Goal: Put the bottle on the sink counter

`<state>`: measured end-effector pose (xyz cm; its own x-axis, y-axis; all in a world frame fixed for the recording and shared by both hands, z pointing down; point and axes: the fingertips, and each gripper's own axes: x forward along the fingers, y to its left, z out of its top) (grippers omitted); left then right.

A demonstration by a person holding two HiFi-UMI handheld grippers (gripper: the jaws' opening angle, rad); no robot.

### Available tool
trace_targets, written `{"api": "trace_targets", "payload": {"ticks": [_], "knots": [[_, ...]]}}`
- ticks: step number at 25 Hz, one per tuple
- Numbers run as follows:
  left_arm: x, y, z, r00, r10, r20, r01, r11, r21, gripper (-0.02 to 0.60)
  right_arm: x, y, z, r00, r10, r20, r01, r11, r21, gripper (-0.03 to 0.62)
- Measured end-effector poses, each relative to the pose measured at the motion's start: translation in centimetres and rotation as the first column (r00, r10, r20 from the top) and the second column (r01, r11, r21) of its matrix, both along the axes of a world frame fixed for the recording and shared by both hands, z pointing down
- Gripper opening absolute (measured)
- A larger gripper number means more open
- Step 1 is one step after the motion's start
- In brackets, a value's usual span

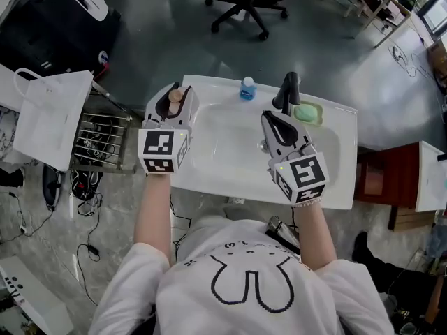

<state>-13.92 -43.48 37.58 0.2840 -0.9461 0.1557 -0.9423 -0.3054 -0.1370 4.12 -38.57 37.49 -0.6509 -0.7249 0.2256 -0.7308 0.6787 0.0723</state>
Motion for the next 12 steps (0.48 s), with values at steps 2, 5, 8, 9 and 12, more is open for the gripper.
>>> {"api": "trace_targets", "payload": {"ticks": [2, 5, 8, 9, 12], "knots": [[-0.6, -1.2, 0.8, 1.0, 0.011, -0.001, -0.011, 1.0, -0.019, 0.12, -0.4, -0.4, 0.3, 1.0, 0.004, 0.001, -0.004, 1.0, -0.011, 0.029], [-1.4, -2.7, 1.8, 1.0, 0.024, 0.003, -0.024, 0.999, -0.042, 0.12, -0.7, -0.9, 0.9, 1.0, 0.026, 0.002, -0.026, 0.999, -0.028, 0.029], [-2.1, -4.2, 2.9, 0.999, 0.048, -0.006, -0.048, 0.997, -0.064, 0.12, -1.1, -1.3, 1.4, 0.998, 0.062, 0.004, -0.062, 0.997, -0.043, 0.029], [-2.3, -4.7, 3.3, 0.998, 0.057, -0.012, -0.057, 0.996, -0.071, 0.12, -1.2, -1.4, 1.4, 0.997, 0.075, 0.003, -0.075, 0.996, -0.047, 0.029], [-2.7, -6.0, 4.6, 0.995, 0.092, -0.028, -0.094, 0.992, -0.088, 0.12, -1.9, -1.7, 1.8, 0.995, 0.103, -0.004, -0.103, 0.993, -0.062, 0.029]]}}
